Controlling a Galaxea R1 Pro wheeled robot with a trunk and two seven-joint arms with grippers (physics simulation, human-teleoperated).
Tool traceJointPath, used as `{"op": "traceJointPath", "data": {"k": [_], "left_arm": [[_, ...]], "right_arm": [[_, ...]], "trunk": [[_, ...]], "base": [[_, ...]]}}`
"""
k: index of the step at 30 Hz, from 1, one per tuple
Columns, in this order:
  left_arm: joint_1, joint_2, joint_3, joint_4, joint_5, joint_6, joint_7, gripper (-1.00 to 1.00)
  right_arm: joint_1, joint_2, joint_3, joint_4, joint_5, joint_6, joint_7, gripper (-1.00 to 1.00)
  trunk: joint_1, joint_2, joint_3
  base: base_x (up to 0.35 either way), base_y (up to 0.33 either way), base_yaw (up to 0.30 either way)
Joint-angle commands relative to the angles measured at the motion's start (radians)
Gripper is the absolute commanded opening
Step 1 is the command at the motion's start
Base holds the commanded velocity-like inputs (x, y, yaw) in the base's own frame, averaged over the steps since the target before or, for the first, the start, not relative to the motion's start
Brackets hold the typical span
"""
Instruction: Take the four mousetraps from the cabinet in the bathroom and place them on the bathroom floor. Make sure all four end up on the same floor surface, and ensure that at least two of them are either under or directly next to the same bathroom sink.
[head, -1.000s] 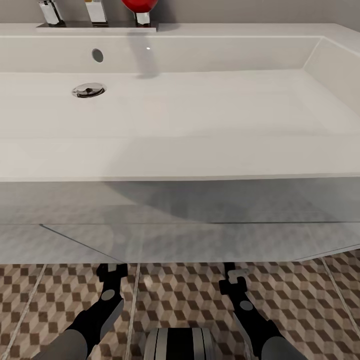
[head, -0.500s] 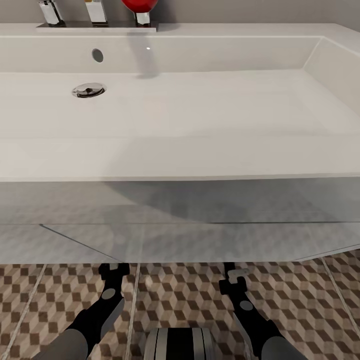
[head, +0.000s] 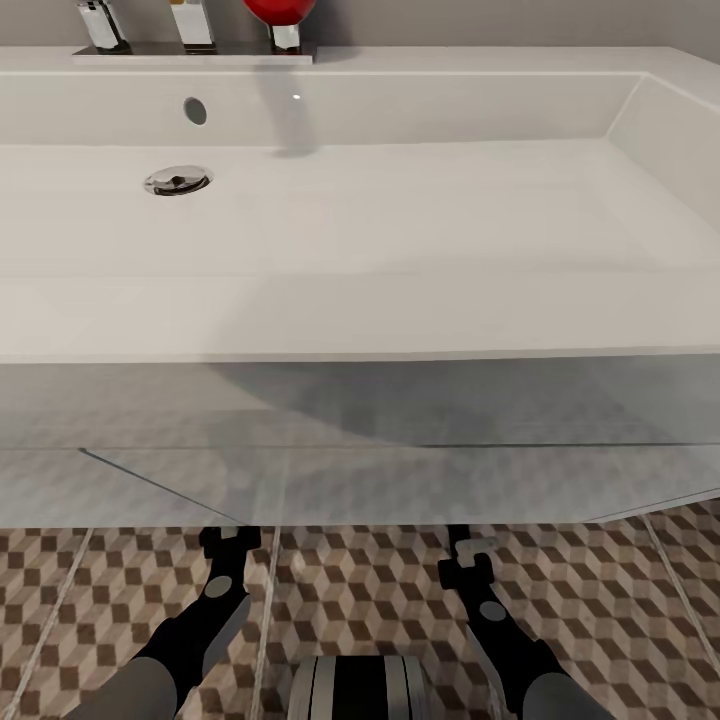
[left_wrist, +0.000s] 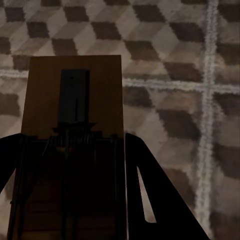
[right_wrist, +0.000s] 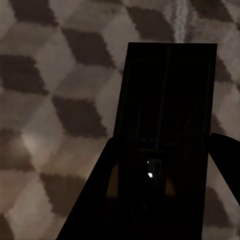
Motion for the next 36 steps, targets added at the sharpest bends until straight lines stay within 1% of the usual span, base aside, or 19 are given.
{"op": "traceJointPath", "data": {"k": [1,7,11,14,18,36], "left_arm": [[-0.001,0.001,-0.009,0.0,0.007,-0.003,0.009,-1.0],[-0.001,0.002,-0.009,0.005,0.005,0.0,0.009,-1.0],[-0.001,0.008,-0.007,0.01,0.008,0.001,0.009,-1.0],[-0.001,0.008,-0.007,0.011,0.008,0.001,0.009,-1.0],[-0.001,0.006,-0.007,0.012,0.008,0.001,0.009,-1.0],[-0.001,0.003,-0.007,0.012,0.008,0.0,0.009,-1.0]], "right_arm": [[0.0,0.001,-0.005,0.001,0.01,-0.003,-0.003,-1.0],[0.0,0.001,-0.005,0.0,0.01,-0.003,-0.003,-1.0],[0.0,0.001,-0.005,0.0,0.01,-0.003,-0.003,-1.0],[0.0,0.001,-0.005,0.0,0.01,-0.003,-0.003,-1.0],[0.0,0.001,-0.005,0.0,0.01,-0.003,-0.003,-1.0],[0.0,0.001,-0.005,0.0,0.01,-0.003,-0.003,-1.0]], "trunk": [[0.0,0.0,-0.001],[0.0,0.0,-0.001],[0.0,0.0,-0.001],[0.0,0.0,-0.001],[0.002,-0.001,-0.016],[0.002,-0.001,-0.016]], "base": [[0.0,0.0,0.0],[0.0,0.0,0.0],[0.0,0.0,0.0],[0.0,0.0,0.0],[0.0,0.0,0.0],[0.0,0.0,0.0]]}}
